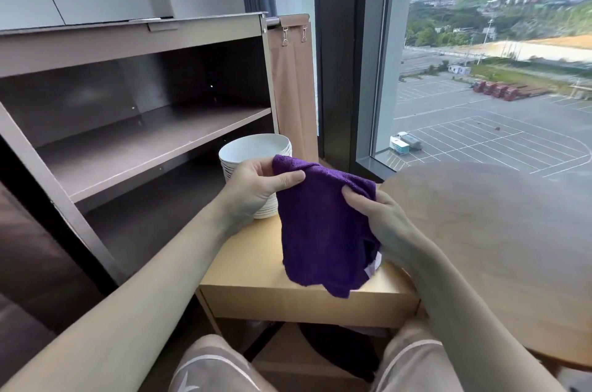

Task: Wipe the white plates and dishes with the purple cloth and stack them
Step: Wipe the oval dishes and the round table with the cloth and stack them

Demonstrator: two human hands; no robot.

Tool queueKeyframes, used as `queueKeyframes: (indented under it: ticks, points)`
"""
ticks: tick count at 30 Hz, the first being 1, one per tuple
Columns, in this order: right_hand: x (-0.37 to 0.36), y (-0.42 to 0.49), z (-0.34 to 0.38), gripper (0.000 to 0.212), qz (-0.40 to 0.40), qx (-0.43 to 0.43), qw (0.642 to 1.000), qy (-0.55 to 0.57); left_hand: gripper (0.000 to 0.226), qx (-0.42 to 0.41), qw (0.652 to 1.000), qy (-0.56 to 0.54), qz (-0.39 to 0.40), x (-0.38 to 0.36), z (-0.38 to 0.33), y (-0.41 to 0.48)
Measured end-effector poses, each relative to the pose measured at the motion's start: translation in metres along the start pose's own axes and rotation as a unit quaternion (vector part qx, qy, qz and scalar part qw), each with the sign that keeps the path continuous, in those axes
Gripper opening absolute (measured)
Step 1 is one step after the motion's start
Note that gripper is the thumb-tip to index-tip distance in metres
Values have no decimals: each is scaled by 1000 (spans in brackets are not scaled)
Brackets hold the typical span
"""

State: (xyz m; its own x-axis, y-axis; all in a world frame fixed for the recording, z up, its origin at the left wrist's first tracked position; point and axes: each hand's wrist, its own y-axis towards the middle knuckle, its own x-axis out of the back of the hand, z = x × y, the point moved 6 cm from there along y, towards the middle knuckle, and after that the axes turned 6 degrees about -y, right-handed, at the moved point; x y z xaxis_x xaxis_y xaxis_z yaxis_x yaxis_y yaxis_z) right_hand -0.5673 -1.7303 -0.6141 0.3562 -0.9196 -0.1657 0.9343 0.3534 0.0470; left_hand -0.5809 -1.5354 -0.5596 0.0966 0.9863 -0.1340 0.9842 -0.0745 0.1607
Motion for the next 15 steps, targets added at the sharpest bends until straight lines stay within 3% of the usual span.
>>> queueKeyframes:
  ticks: [7, 12, 15]
  points:
    - [7, -2, 16, 29, -17, 55, 994, -98, 38, 29, 996, 3, -83, 6, 6, -5]
    - [23, 3, 7, 32, -155, 52, 979, -118, 37, 51, 998, -46, -13, 0, 21, -15]
    - [30, 7, 3, 38, -214, 37, 963, -158, 37, 9, 995, 10, -102, 0, 32, -21]
